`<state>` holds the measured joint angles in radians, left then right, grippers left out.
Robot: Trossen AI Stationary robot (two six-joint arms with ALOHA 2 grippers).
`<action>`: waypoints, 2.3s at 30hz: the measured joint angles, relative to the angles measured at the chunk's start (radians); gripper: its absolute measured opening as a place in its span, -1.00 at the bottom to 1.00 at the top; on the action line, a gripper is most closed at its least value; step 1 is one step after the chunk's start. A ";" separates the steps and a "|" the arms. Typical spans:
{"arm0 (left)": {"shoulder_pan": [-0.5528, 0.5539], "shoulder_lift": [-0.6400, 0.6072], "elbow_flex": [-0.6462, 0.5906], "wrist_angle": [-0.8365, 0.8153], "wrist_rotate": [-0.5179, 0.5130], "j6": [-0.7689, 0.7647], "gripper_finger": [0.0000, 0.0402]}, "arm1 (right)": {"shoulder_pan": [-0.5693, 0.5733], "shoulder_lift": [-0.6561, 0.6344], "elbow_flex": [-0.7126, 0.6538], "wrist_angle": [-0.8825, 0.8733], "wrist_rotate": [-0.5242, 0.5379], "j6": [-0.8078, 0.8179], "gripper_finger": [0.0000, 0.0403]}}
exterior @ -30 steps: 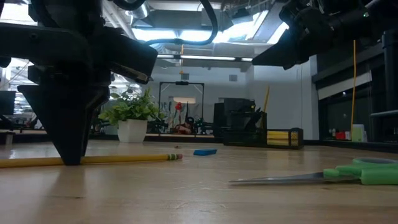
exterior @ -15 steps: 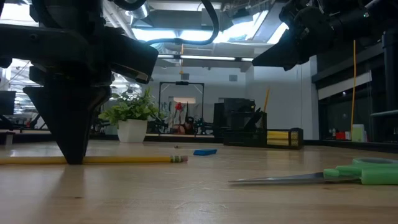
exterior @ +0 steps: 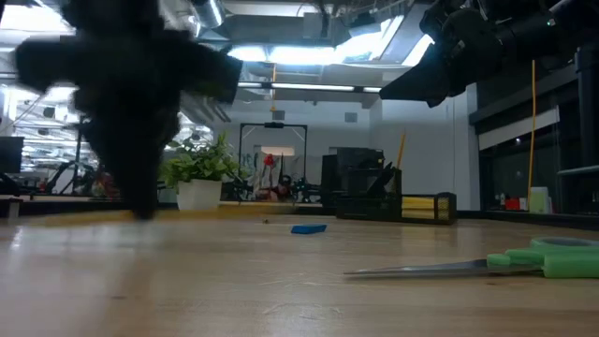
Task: Pick and place office supplies into organizer
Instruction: Put the yellow pencil into the black desk organizer
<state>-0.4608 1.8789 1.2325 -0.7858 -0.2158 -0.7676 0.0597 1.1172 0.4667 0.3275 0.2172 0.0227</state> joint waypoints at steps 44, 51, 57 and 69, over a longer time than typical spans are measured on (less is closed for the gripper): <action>0.413 -0.391 -0.049 0.551 0.071 0.887 -0.88 | 0.050 -0.001 0.001 0.270 -0.116 -0.193 -0.76; 0.443 -0.391 -0.049 0.618 0.140 0.954 -0.88 | 0.050 0.000 0.001 0.341 -0.116 -0.215 -0.40; 0.446 -0.391 -0.049 0.652 0.140 0.994 -0.88 | 0.050 0.000 0.001 0.429 -0.116 -0.215 -0.28; 0.453 -0.391 -0.049 0.670 0.166 1.017 -0.88 | 0.050 0.035 0.043 0.489 -0.188 -0.212 -0.27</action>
<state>-0.0077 1.4879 1.1839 -0.1155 -0.0501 0.2497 0.1101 1.1524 0.5102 0.8169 0.0293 -0.1898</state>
